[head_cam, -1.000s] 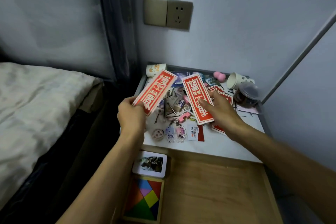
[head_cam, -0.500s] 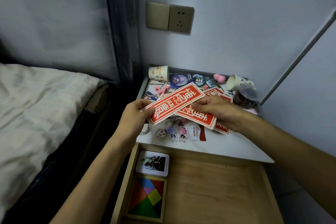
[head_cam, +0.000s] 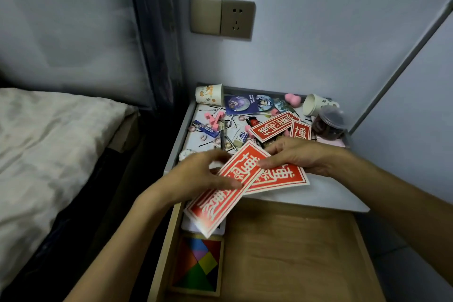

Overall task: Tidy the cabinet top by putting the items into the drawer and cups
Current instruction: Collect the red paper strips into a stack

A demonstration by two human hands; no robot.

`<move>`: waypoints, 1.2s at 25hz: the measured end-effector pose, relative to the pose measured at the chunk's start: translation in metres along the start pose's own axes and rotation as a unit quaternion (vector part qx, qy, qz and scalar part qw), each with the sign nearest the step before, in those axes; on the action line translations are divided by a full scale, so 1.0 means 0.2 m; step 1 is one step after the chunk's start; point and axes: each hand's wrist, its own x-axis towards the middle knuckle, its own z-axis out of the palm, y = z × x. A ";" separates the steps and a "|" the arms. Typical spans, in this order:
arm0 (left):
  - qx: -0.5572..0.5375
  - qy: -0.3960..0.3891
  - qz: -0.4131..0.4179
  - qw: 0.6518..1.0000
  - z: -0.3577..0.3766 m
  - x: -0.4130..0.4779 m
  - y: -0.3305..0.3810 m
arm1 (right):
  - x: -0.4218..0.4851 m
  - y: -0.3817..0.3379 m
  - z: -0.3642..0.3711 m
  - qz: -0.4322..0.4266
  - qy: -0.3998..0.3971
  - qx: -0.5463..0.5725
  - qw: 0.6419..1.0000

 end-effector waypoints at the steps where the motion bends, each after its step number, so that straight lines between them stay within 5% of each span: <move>1: -0.013 -0.045 0.000 0.999 0.02 0.00 0.01 | 0.00 -0.02 0.01 0.000 -0.008 -0.013 1.000; 4: -0.050 -0.037 -0.018 0.998 0.03 0.01 0.00 | 0.02 -0.01 -0.01 -0.032 0.050 0.027 0.998; 6: -0.092 0.048 -0.045 0.994 0.02 0.02 -0.03 | 0.07 0.07 -0.09 -0.060 0.217 0.030 0.974; 8: -0.157 0.143 -0.062 0.975 0.01 0.02 -0.06 | 0.13 0.17 -0.19 -0.007 0.394 -0.139 0.908; 10: -0.225 0.216 -0.071 0.948 0.01 0.04 -0.07 | 0.19 0.26 -0.23 0.078 0.451 -0.288 0.841; 15: -0.369 0.248 -0.093 0.891 0.02 0.06 -0.04 | 0.26 0.31 -0.21 0.108 0.484 -0.238 0.835; 20: -0.441 0.215 -0.129 0.862 0.05 0.08 -0.01 | 0.19 0.19 -0.15 -0.086 0.549 -0.170 0.814; 25: -0.517 0.165 -0.136 0.829 0.13 0.11 -0.01 | 0.11 -0.06 0.16 -0.239 0.366 -0.011 0.899; 30: -0.544 0.204 -0.141 0.802 0.13 0.11 -0.01 | 0.18 -0.10 0.20 -0.273 0.343 0.006 0.899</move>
